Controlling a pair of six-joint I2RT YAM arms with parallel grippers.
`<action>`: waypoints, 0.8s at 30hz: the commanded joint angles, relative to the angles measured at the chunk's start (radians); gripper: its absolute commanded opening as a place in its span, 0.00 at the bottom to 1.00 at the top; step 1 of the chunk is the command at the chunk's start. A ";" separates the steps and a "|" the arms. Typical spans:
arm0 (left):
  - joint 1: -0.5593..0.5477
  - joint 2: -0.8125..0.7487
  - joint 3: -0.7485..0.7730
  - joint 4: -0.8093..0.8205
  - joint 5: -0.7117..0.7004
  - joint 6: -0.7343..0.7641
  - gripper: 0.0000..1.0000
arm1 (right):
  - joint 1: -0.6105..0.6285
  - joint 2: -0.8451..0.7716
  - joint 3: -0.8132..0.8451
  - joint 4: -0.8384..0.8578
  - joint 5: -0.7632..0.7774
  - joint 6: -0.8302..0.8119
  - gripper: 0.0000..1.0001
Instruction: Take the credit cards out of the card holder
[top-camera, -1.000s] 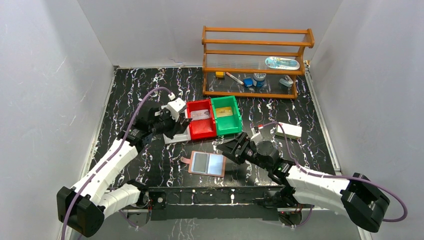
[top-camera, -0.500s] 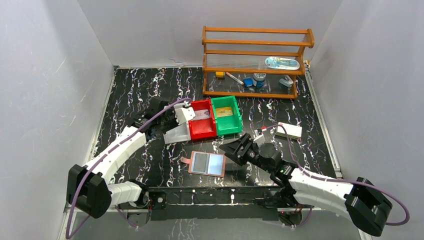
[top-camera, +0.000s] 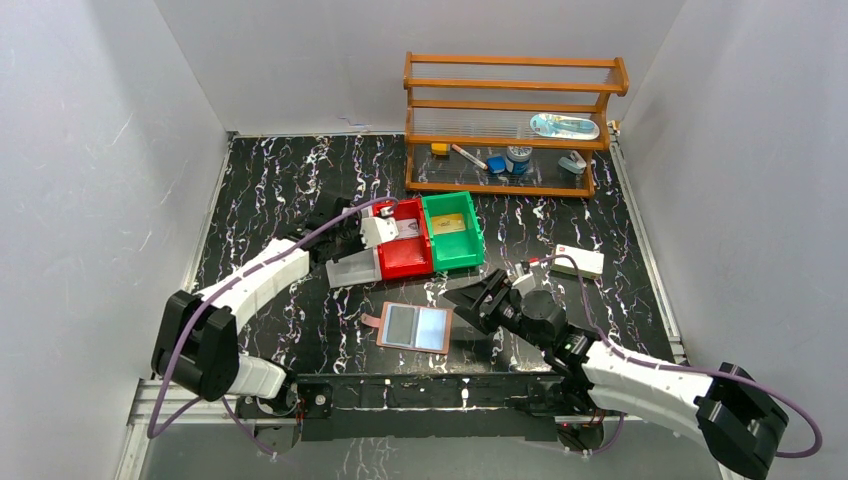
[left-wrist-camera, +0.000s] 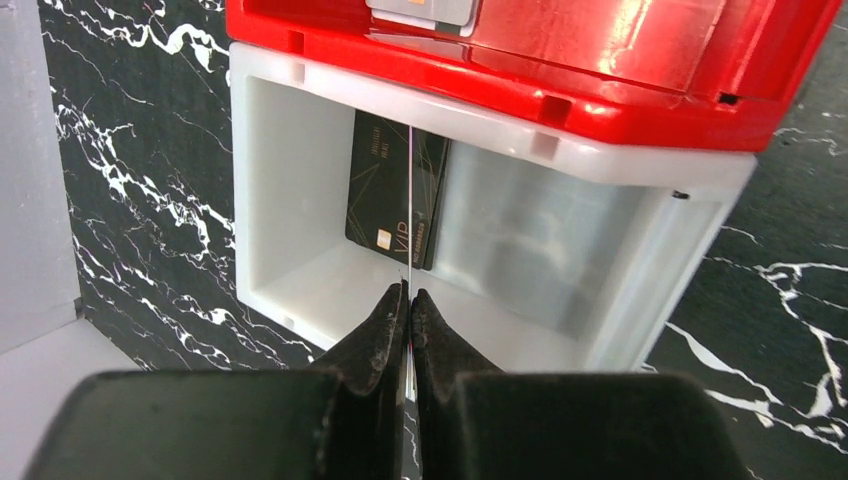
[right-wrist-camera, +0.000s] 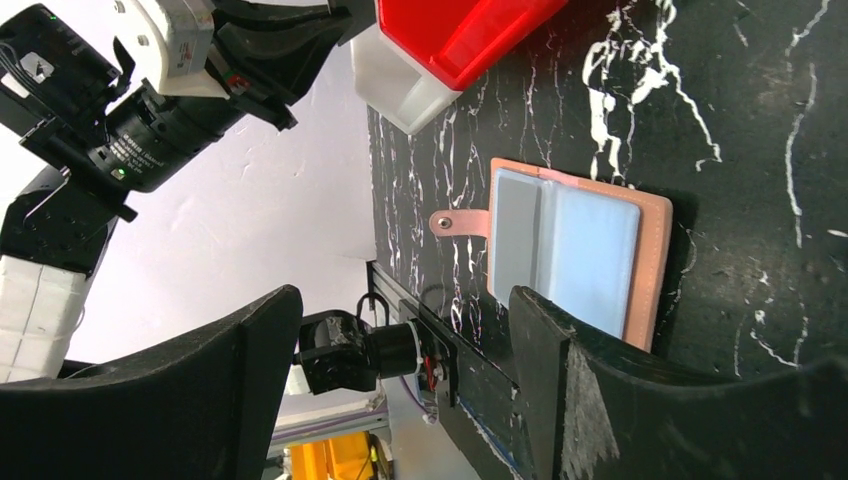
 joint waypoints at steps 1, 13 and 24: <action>0.013 0.044 0.005 0.075 -0.029 0.020 0.00 | -0.003 -0.034 -0.023 0.018 0.043 0.018 0.84; 0.036 0.177 0.008 0.192 -0.071 0.046 0.00 | -0.009 -0.067 -0.047 0.001 0.079 0.029 0.87; 0.059 0.223 -0.014 0.291 -0.053 0.068 0.01 | -0.014 -0.081 -0.064 -0.008 0.095 0.041 0.88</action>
